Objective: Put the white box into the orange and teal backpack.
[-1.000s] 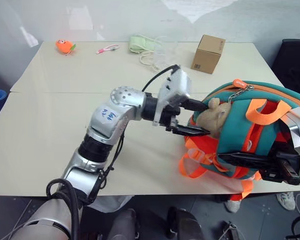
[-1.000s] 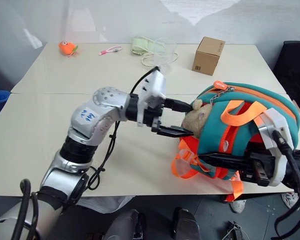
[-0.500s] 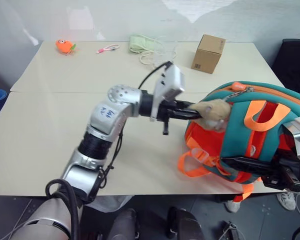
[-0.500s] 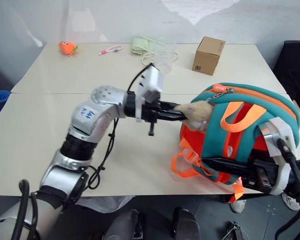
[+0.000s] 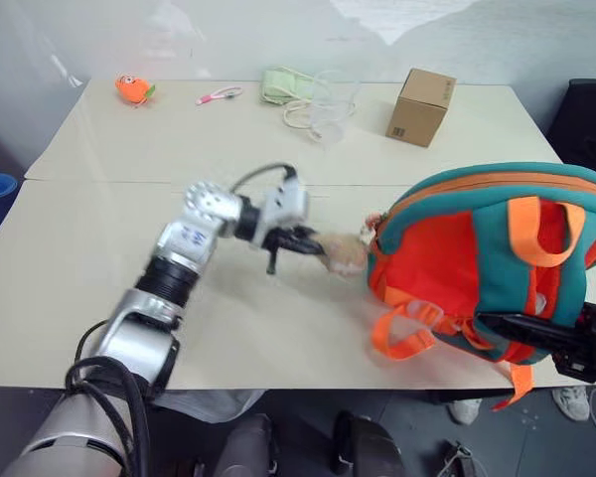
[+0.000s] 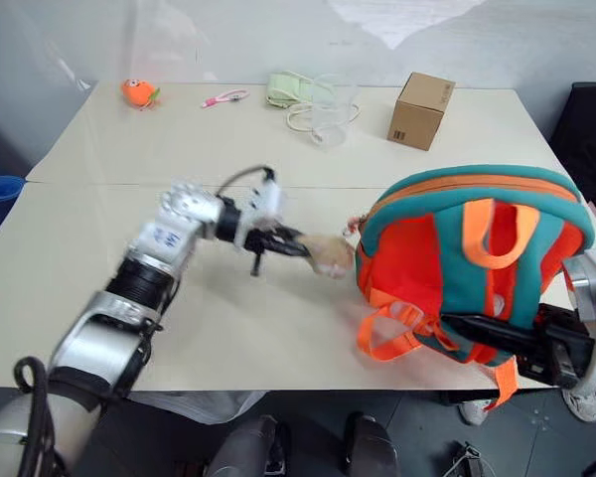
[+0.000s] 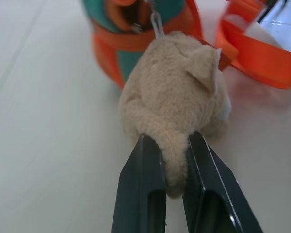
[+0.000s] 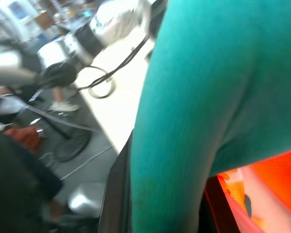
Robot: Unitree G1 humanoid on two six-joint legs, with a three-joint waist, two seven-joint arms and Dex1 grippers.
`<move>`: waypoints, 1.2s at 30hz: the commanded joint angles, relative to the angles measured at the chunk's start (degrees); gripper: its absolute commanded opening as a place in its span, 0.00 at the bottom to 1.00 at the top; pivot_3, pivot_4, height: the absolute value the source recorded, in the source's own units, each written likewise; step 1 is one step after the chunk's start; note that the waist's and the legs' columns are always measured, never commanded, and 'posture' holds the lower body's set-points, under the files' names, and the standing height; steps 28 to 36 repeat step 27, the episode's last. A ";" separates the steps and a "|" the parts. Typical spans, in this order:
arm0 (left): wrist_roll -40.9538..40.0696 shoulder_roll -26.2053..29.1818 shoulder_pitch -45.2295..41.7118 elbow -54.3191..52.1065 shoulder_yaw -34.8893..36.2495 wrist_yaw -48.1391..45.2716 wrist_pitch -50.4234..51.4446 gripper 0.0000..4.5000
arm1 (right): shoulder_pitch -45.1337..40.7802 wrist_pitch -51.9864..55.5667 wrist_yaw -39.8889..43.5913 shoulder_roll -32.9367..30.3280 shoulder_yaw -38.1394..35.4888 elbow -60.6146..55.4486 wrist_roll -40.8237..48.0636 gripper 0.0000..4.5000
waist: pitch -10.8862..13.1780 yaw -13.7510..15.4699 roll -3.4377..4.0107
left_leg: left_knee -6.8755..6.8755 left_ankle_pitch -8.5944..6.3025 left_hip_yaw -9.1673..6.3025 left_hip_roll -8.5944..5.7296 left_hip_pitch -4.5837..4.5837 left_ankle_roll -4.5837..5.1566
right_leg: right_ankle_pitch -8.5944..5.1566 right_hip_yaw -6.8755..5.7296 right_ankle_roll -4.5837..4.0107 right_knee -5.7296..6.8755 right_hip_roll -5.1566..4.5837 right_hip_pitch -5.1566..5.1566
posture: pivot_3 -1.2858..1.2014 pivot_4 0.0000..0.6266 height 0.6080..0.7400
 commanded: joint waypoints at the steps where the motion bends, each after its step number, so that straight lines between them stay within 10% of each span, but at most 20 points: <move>1: 7.36 -3.92 -1.00 0.82 -2.51 9.43 -5.56 0.03 | -1.23 -2.09 0.62 0.31 0.30 0.88 -1.65 0.00 | 0.00 0.08 0.00 | 0.00 0.00 0.00 0.00 0.00 0.00 | 0.01 0.00 0.02 -0.02 0.00 0.00 | 0.52 0.24 1.00; 6: 12.85 -5.57 -1.08 3.79 -3.77 14.54 -10.38 0.03 | -1.84 -4.22 0.16 1.29 2.20 1.47 -5.48 0.00 | 0.00 0.16 0.00 | 0.01 0.01 0.01 -0.09 0.02 0.09 | 0.07 0.00 0.13 -0.22 -0.18 0.03 | 0.52 0.24 1.00; 8: 11.45 -3.97 0.77 2.77 -2.62 12.05 -8.73 0.03 | -1.00 -4.46 -0.14 1.20 2.93 2.23 -7.69 0.14 | 0.00 -0.01 0.01 | 0.01 0.01 0.01 -0.10 0.04 0.09 | 0.08 -0.02 0.14 -0.18 -0.52 0.02 | 0.52 0.24 1.00; 19: -15.07 18.15 2.19 -9.93 18.51 -8.29 31.17 0.82 | 10.81 -1.00 12.27 -8.77 -25.31 15.67 -16.90 0.97 | 0.12 -1.59 0.33 | -0.04 0.08 0.02 -0.18 0.09 0.11 | 0.08 -0.40 0.14 0.06 -0.50 0.02 | 0.52 0.24 1.00; 22: -21.04 25.58 0.40 -12.41 22.38 -14.65 37.66 0.99 | 13.22 -3.56 15.50 -11.50 -30.04 22.82 -21.89 1.00 | 0.13 -1.75 0.19 | -0.05 0.05 0.00 -0.15 0.09 0.10 | 0.08 -0.57 0.14 0.05 -0.19 0.08 | 0.52 0.24 1.00; 36: -24.72 29.36 -0.29 -15.38 26.83 -15.09 36.66 0.99 | 9.31 -2.69 15.69 -13.65 -33.44 32.66 -22.97 1.00 | 0.13 -1.70 0.22 | -0.02 -0.01 0.04 -0.36 0.11 0.25 | 0.16 -0.36 0.30 -0.11 -0.70 0.13 | 0.52 0.24 1.00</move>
